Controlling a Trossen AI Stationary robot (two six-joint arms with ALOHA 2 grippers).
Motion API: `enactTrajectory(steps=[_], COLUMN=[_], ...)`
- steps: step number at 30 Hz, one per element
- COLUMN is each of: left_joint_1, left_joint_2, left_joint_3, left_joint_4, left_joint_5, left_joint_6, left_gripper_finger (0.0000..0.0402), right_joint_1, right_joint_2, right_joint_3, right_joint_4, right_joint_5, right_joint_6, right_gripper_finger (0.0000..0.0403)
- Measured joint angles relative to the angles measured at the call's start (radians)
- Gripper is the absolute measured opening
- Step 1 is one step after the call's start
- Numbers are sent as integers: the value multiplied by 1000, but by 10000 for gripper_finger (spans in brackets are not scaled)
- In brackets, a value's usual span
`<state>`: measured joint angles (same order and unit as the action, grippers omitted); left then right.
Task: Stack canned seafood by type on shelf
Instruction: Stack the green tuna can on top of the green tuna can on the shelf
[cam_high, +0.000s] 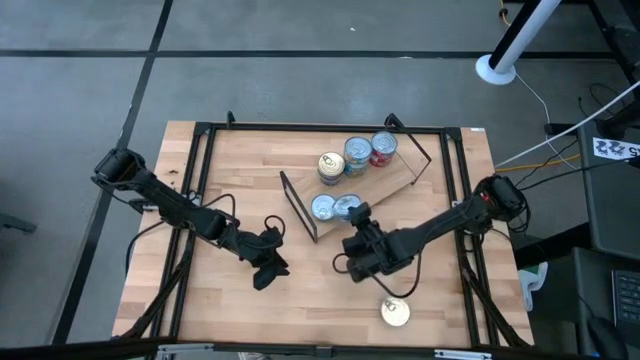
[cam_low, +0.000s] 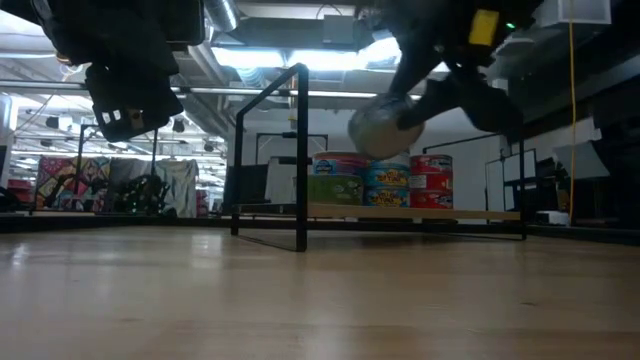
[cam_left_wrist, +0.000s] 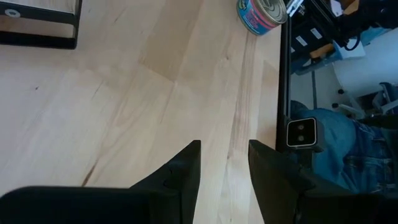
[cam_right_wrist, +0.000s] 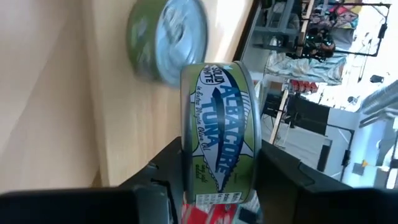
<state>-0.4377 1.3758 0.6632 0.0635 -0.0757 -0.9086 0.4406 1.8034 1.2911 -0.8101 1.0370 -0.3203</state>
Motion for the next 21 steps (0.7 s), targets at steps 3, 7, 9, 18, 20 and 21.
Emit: enactTrajectory(steps=[3,7,9,18,20,21], left_joint_1=[0,0,0,0,0,0], left_joint_2=[0,0,0,0,0,0], left_joint_3=[0,0,0,0,0,0], left_joint_4=[0,0,-2,-4,-4,-4], left_joint_5=[-5,-29,-39,-42,-42,-42], left_joint_6=[0,1,3,3,4,4], left_gripper_finger=[127,127,127,127,127,127], right_joint_1=[7,7,6,6,4,4], right_joint_2=[-10,-87,-154,-346,-346,-343], right_joint_3=[-9,-102,-187,-483,-504,-511], right_joint_4=[-102,-168,-143,539,712,781], right_joint_5=[2,11,9,-38,-80,-109], right_joint_6=[54,170,202,-130,-272,-332], right_gripper_finger=[143,143,143,143,143,143])
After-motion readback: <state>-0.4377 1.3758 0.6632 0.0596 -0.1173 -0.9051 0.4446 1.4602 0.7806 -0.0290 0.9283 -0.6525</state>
